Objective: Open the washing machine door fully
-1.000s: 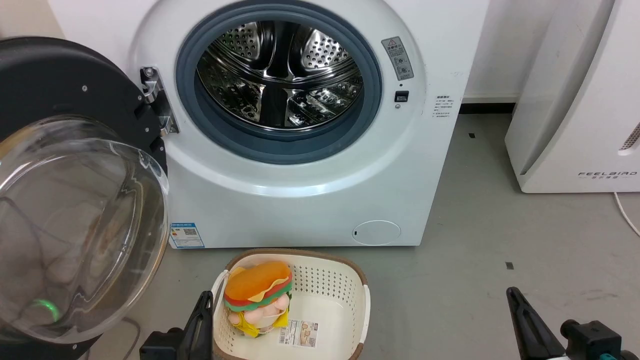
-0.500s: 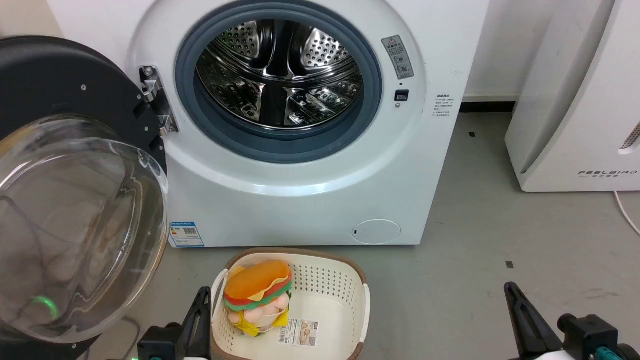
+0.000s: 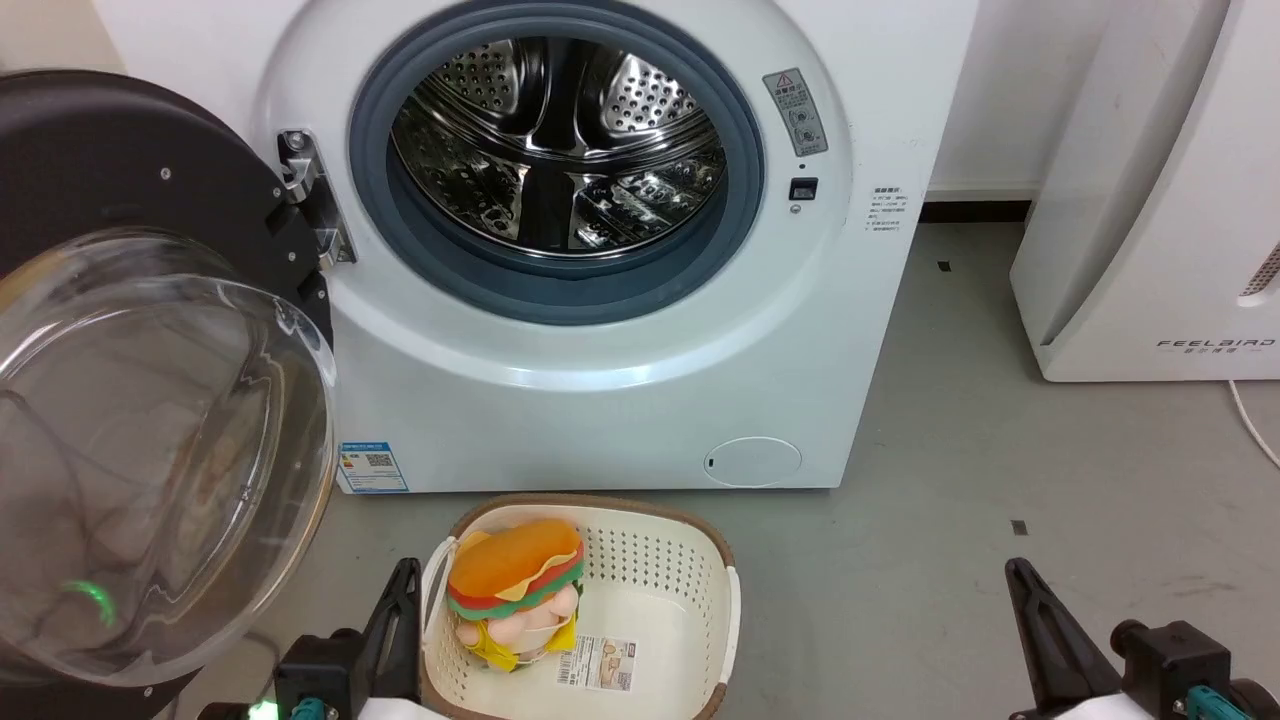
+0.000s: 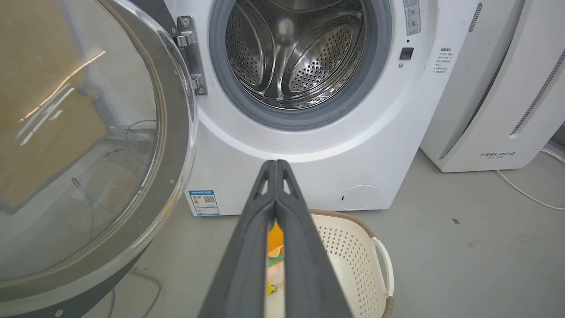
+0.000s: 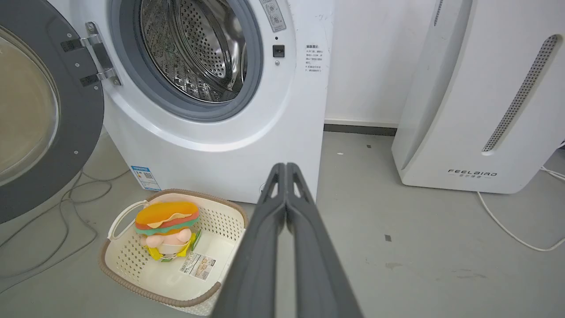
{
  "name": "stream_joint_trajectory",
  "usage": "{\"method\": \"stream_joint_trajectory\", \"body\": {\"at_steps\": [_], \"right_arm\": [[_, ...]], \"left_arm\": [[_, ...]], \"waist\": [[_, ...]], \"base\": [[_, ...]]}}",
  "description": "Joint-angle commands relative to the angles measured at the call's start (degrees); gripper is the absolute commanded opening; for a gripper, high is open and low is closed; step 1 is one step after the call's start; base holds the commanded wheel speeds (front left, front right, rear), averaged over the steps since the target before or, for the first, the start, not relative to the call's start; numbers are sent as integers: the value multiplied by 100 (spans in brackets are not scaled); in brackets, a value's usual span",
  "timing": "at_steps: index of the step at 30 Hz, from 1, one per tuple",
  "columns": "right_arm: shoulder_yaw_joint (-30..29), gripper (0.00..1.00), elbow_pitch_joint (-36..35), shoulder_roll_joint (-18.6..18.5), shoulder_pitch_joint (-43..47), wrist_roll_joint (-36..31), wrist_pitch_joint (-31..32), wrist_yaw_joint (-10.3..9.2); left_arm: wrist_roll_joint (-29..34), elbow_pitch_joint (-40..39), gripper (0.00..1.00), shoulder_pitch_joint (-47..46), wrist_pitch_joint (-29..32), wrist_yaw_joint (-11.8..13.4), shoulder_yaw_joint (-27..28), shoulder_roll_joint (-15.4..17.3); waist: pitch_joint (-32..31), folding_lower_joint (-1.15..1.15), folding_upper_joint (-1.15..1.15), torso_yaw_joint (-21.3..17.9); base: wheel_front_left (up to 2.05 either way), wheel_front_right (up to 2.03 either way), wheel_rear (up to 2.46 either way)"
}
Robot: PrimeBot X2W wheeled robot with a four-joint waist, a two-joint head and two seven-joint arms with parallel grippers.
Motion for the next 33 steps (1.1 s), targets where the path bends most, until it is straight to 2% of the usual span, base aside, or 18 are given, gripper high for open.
{"method": "stream_joint_trajectory", "body": {"at_steps": [1, 33], "right_arm": [[14, 0, 8, 6, -140, -63, 17, 2], [67, 0, 23, 11, -382, -195, 152, 3]], "left_arm": [[60, -31, 0, -89, 39, -32, 50, -28], [476, -134, 0, -248, 357, -352, 467, -297]], "waist": [[2, 0, 0, 0], [42, 0, 0, -4]], "base": [[0, 0, 0], [0, 0, 0]]}}
